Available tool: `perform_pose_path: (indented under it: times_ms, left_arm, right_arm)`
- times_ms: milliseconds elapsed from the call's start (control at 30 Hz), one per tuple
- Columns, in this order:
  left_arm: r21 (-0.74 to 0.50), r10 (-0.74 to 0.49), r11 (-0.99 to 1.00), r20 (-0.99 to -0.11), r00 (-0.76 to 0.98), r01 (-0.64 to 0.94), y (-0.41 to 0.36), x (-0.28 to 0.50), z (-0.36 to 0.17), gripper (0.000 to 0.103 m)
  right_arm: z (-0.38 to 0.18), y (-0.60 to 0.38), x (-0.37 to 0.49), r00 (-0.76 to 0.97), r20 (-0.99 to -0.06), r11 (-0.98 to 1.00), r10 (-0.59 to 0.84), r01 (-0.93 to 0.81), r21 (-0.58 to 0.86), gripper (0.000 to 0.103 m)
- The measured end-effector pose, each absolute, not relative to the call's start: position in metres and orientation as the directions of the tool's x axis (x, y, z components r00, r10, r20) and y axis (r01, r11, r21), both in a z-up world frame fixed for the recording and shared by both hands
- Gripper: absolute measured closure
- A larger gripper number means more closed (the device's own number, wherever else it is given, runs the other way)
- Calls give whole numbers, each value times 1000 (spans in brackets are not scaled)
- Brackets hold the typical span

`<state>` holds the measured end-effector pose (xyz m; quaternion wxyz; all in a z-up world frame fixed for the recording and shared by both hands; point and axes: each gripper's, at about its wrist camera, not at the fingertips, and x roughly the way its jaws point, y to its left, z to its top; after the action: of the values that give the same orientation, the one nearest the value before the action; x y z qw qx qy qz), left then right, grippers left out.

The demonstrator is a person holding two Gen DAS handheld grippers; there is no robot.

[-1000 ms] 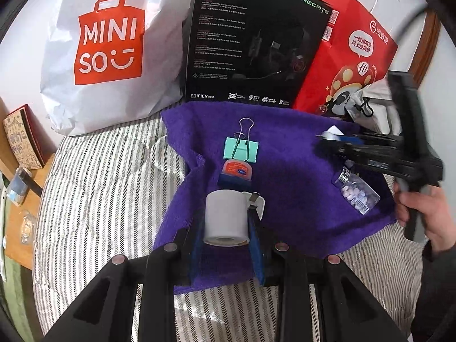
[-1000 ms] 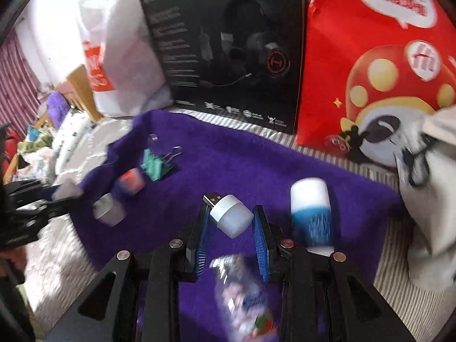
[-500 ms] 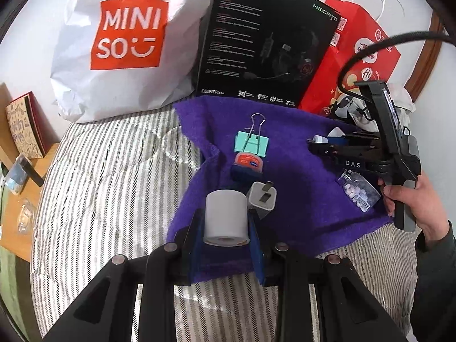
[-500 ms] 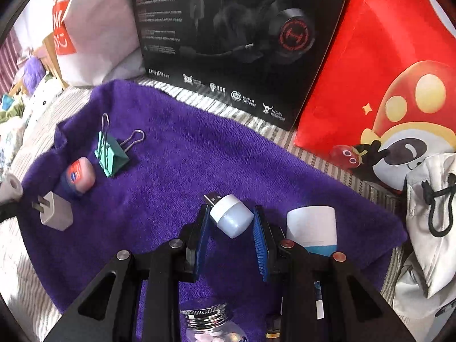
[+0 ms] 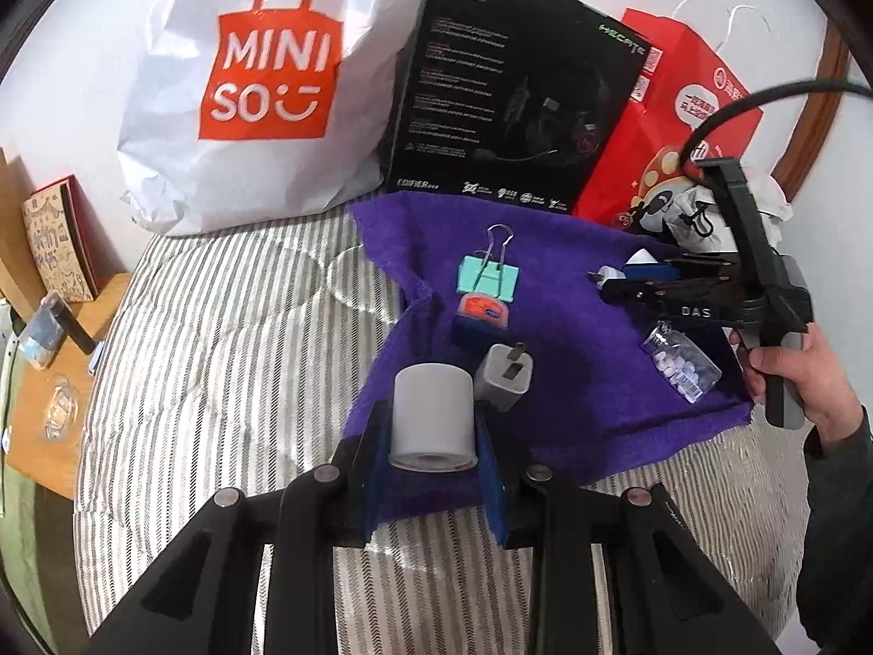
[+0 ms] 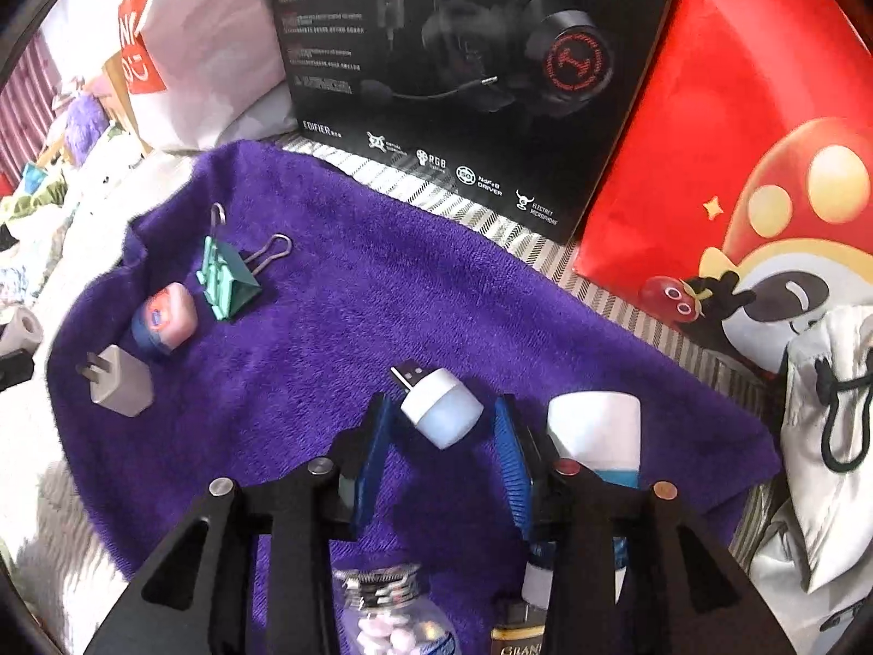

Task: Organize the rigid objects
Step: 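Set the tape roll on the towel with the left gripper while the right gripper sets the USB light there, then grasp the pink marker with the left gripper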

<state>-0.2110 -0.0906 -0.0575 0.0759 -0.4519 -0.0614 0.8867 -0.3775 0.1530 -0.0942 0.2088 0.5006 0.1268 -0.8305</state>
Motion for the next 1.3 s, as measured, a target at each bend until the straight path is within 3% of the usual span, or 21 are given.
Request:
perform_pose_path:
  times_ms: [67,167,333,633,933,1300]
  left_arm:
    - [-168,195,-981,-793,-578,-99,-83,-214,-55,75]
    - [-155,211,-977,-791,-575,-146,-65,-223,-50,75]
    - [-141,238,-967,-793,-561,-212,-29,-252,-50,75]
    - [-116,229,-961,-844,-485,-253,23,-309,-87,75]
    - [-40,152,-967,-882,-446,-252,34,-318,-106,75]
    - [56,77,-960,-890,-450,-275,44,-308,-107,71]
  right_arm:
    - [-85,155,-370,-421,-874,-881,-243,473,17,63]
    - [-67,158,-354,-437,-858,-878,-271,477,34,51]
    - [-38,180,-316,-493,-830,-900,-262,436,25,21]
    - [-32,267,-243,-497,-847,-960,-188,274,53,20]
    - [-73,324,-186,-452,-872,-982,-190,98,163,20]
    - [-74,326,-159,-449,-864,-974,-227,98,205,20]
